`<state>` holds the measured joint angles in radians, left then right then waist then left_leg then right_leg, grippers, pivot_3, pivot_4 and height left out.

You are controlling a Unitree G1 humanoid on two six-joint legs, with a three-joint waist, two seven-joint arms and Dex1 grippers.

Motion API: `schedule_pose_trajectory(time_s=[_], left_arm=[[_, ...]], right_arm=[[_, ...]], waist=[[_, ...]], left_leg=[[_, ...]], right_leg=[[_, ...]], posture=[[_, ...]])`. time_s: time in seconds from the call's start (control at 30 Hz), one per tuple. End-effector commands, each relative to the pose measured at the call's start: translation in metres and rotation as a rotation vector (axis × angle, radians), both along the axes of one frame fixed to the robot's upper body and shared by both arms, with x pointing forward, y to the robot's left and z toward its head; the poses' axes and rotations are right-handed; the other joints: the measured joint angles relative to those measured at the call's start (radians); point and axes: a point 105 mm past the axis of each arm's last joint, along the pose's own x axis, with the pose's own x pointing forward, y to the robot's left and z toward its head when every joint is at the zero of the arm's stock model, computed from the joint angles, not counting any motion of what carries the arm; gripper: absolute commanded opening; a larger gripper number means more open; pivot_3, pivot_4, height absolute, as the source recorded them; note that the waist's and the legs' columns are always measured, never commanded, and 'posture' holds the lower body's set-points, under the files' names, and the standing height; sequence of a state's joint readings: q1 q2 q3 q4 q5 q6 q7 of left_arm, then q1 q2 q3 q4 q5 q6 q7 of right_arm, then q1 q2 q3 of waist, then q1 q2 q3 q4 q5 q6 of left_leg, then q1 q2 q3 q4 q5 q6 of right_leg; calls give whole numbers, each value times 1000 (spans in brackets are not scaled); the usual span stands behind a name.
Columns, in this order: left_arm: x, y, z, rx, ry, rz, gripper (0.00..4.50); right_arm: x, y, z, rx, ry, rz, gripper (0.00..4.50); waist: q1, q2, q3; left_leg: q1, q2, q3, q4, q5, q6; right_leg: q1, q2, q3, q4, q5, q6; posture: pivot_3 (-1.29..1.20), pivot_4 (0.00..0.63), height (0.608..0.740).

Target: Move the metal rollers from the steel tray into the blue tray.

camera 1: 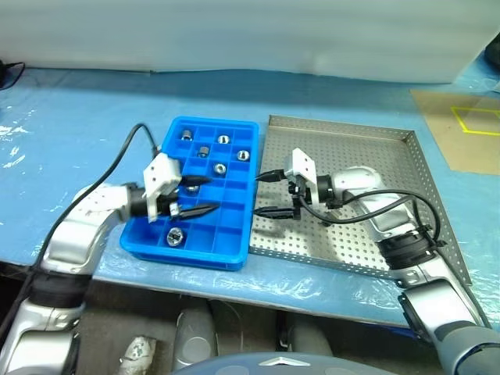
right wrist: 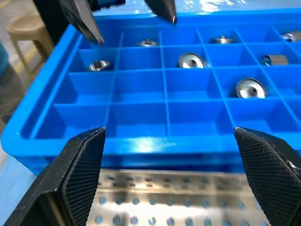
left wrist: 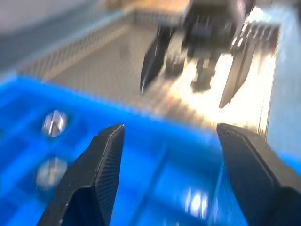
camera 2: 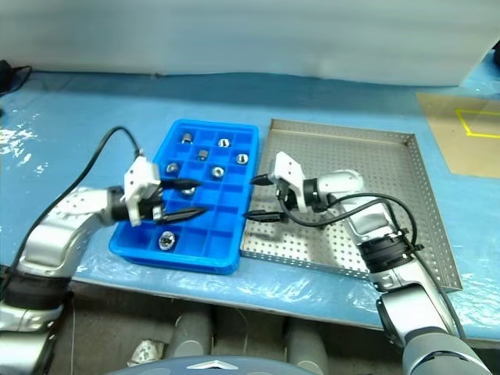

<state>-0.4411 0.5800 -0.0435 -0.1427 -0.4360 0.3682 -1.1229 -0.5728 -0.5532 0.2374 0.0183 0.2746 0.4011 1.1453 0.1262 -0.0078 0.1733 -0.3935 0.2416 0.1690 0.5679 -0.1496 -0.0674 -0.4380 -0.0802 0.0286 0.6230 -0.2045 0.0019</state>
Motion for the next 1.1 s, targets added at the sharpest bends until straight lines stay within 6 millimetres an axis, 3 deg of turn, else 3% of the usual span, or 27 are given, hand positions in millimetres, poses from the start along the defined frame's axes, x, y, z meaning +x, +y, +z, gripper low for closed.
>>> schedule_pose_trajectory(time_s=[0.03,0.37,0.6,1.1], left_arm=[[4,-21,3,-12,5,-117,3298],[23,-73,-20,42,19,-339,3298],[21,-84,-25,51,14,-408,3298],[20,-74,-28,54,13,-379,3298]], right_arm=[[-6,-18,13,16,-40,-71,4500],[-18,-81,-3,17,-24,-437,4500],[-31,-85,-16,19,-1,-511,4500],[-20,-93,-59,-24,74,-572,4500]], waist=[[-10,0,0],[-78,0,-1],[-114,0,-1],[-112,0,-1]], left_leg=[[0,0,0,0,0,0],[2,1,1,0,0,0],[4,1,2,0,-2,3],[4,0,3,-2,-3,6]], right_leg=[[0,0,1,0,0,0],[0,2,3,-2,0,0],[2,2,4,-3,0,0],[4,2,4,-7,0,0]], posture=[[-92,150,740],[-314,150,740],[-357,150,740],[-297,150,740]])
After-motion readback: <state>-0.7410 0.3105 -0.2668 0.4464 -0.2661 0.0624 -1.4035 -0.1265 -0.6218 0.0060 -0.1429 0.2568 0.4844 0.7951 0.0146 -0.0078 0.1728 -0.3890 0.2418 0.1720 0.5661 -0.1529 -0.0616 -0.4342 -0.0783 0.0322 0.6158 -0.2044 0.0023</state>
